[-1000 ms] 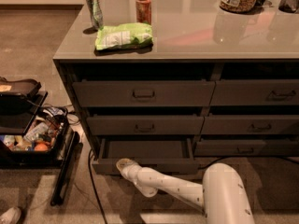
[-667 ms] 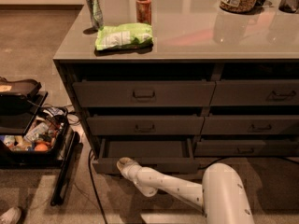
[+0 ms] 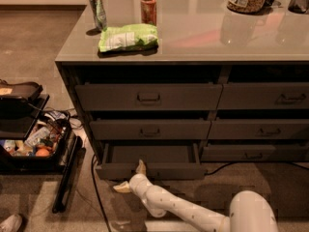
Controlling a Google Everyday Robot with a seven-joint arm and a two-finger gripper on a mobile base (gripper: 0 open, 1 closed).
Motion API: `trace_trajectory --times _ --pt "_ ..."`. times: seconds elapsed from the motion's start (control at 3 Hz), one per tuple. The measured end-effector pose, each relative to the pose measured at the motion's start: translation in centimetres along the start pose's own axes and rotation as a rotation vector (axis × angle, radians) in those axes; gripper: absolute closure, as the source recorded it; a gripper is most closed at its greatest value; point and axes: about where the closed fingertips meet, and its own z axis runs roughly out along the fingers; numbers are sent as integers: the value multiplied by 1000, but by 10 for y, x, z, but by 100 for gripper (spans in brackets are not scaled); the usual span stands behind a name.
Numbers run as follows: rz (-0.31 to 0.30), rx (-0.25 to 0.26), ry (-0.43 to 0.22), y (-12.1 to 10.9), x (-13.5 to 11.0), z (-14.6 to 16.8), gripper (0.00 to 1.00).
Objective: Close bottom drawer
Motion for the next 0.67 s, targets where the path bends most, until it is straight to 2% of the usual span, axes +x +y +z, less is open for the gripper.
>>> trace_trajectory --times 0.33,0.67 --pt "0 2 -2 0 1 -2 0" --pt "0 2 -2 0 1 -2 19"
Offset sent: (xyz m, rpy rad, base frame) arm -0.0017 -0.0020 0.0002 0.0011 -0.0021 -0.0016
